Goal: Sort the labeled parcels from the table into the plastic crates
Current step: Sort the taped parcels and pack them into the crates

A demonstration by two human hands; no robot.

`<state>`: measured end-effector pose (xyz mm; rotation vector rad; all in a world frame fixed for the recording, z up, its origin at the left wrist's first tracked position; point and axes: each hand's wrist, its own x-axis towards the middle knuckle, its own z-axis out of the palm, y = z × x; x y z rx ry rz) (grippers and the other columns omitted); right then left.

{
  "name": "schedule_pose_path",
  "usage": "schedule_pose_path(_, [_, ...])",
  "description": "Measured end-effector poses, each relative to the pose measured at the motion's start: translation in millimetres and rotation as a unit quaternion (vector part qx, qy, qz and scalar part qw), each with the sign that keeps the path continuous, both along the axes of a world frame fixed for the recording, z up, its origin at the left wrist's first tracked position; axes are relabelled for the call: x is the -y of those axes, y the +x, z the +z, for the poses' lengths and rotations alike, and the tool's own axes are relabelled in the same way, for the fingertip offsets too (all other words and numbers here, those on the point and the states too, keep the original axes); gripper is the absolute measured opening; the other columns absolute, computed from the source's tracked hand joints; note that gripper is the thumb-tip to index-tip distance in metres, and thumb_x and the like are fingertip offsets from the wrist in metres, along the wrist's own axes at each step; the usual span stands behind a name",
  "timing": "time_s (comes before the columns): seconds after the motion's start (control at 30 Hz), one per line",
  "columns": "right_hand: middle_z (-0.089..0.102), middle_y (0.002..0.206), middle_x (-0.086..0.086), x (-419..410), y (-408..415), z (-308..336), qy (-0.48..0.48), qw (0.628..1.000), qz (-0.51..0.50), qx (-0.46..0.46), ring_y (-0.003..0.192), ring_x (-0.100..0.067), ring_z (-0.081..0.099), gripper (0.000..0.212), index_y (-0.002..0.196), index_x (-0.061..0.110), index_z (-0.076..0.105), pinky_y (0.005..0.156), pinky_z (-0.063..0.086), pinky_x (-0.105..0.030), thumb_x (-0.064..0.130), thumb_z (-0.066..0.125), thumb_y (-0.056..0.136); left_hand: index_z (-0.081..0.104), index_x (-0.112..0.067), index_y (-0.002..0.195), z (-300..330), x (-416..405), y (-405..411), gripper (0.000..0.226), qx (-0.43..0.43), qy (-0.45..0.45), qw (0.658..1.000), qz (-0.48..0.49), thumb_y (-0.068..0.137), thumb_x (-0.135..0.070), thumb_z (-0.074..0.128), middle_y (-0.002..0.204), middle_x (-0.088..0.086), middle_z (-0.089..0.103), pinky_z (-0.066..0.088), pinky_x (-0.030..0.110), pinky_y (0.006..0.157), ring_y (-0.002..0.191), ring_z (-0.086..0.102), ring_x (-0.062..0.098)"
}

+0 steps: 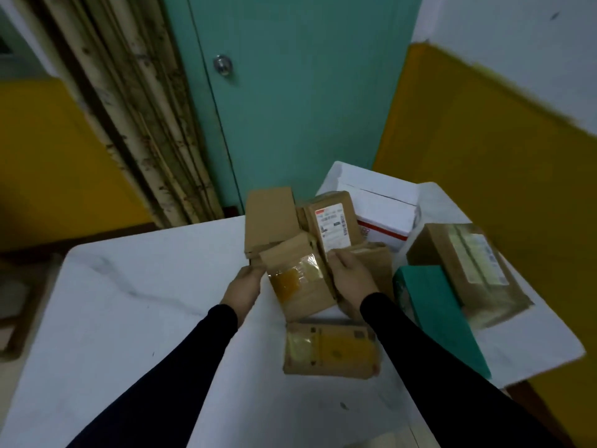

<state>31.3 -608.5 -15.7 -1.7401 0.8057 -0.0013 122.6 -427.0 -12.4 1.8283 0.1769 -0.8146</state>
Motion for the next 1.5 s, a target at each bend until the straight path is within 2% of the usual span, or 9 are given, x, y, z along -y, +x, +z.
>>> schedule_pose_path(0.17, [0.059, 0.127, -0.006, -5.2, 12.2, -15.4, -0.004, 0.997, 0.062, -0.045, 0.120, -0.027, 0.053, 0.032, 0.126, 0.017, 0.059, 0.100, 0.037, -0.025, 0.033, 0.041, 0.105, 0.030, -0.023, 0.150, -5.7, 23.7, -7.8, 0.064, -0.096, -0.073, 0.992, 0.023, 0.095, -0.049, 0.052, 0.151, 0.005, 0.037, 0.032, 0.044, 0.112, 0.135, 0.039, 0.029])
schedule_pose_path(0.27, [0.056, 0.114, 0.004, -13.3, 15.2, -16.3, 0.017, 0.997, 0.051, -0.059, 0.114, -0.018, 0.053, 0.023, 0.112, 0.027, 0.058, 0.106, 0.039, -0.037, 0.035, 0.038, 0.105, 0.040, -0.027, 0.142, -8.0, 27.8, -8.5, 0.057, -0.129, -0.121, 0.983, 0.037, 0.091, -0.045, 0.059, 0.144, 0.005, 0.047, 0.042, 0.045, 0.104, 0.126, 0.048, 0.029])
schedule_pose_path(0.37, [0.043, 0.148, -0.001, -20.4, 11.5, -9.4, 0.004, 0.999, 0.034, -0.031, 0.141, -0.023, 0.036, 0.038, 0.140, 0.021, 0.047, 0.116, 0.029, -0.033, 0.033, 0.036, 0.106, 0.047, -0.024, 0.134, 1.5, 16.2, -2.8, 0.049, -0.123, -0.150, 0.979, 0.056, 0.092, -0.047, 0.056, 0.131, 0.008, 0.056, 0.049, 0.044, 0.094, 0.113, 0.056, 0.029])
schedule_pose_path(0.53, [0.065, 0.125, 0.006, -37.9, 18.5, 0.1, 0.071, 0.995, -0.035, 0.065, 0.120, -0.018, 0.059, 0.058, 0.113, 0.050, 0.061, 0.107, 0.044, -0.050, 0.085, 0.033, 0.077, 0.055, -0.017, 0.116, 43.3, -17.7, 16.3, 0.053, -0.089, -0.190, 0.975, 0.076, 0.094, -0.063, 0.040, 0.113, 0.012, 0.063, 0.049, 0.048, 0.092, 0.107, 0.060, 0.032])
schedule_pose_path(0.8, [0.067, 0.126, 0.004, -82.6, 45.5, 67.4, 0.183, 0.956, -0.088, 0.212, 0.118, -0.017, 0.062, 0.052, 0.123, 0.037, 0.061, 0.110, 0.043, -0.047, 0.071, 0.046, 0.087, 0.049, -0.022, 0.136, 109.8, -63.5, 45.2, 0.059, 0.012, -0.248, 0.967, 0.060, 0.096, -0.063, 0.036, 0.115, 0.012, 0.062, 0.046, 0.053, 0.098, 0.112, 0.058, 0.026])
schedule_pose_path(1.07, [0.068, 0.124, -0.010, -100.4, 50.9, 93.5, 0.191, 0.946, -0.042, 0.259, 0.121, -0.027, 0.060, 0.046, 0.127, 0.016, 0.064, 0.107, 0.045, -0.050, 0.039, 0.031, 0.105, 0.059, -0.016, 0.112, 141.3, -92.5, 42.5, 0.053, 0.056, -0.291, 0.954, 0.041, 0.090, -0.063, 0.049, 0.101, 0.009, 0.070, 0.048, 0.051, 0.096, 0.102, 0.062, 0.026])
schedule_pose_path(1.23, [0.069, 0.123, -0.010, -105.0, 52.4, 115.1, 0.198, 0.936, -0.017, 0.290, 0.119, -0.028, 0.062, 0.047, 0.131, 0.015, 0.056, 0.102, 0.048, -0.049, 0.044, 0.035, 0.102, 0.050, -0.016, 0.098, 149.9, -98.2, 38.1, 0.016, 0.159, -0.289, 0.943, 0.031, 0.088, -0.015, 0.063, 0.112, 0.016, 0.067, 0.051, 0.044, 0.080, 0.107, 0.065, 0.033])
schedule_pose_path(1.4, [0.076, 0.097, -0.003, -108.2, 54.0, 129.3, 0.168, 0.940, 0.008, 0.297, 0.095, -0.024, 0.072, 0.026, 0.117, 0.017, 0.052, 0.083, 0.058, -0.040, 0.037, 0.046, 0.101, 0.047, -0.013, 0.094, 155.8, -104.1, 31.1, 0.014, 0.208, -0.277, 0.938, 0.006, 0.089, -0.004, 0.058, 0.108, 0.017, 0.068, 0.056, 0.036, 0.075, 0.097, 0.070, 0.028])
schedule_pose_path(1.5, [0.075, 0.103, -0.009, -109.3, 56.3, 134.6, 0.197, 0.937, 0.013, 0.287, 0.094, -0.029, 0.072, 0.024, 0.117, 0.022, 0.049, 0.088, 0.056, -0.048, 0.033, 0.056, 0.097, 0.047, -0.014, 0.093, 158.7, -107.6, 29.5, 0.014, 0.234, -0.269, 0.934, -0.017, 0.091, -0.004, 0.057, 0.107, 0.017, 0.069, 0.057, 0.038, 0.075, 0.096, 0.071, 0.029])
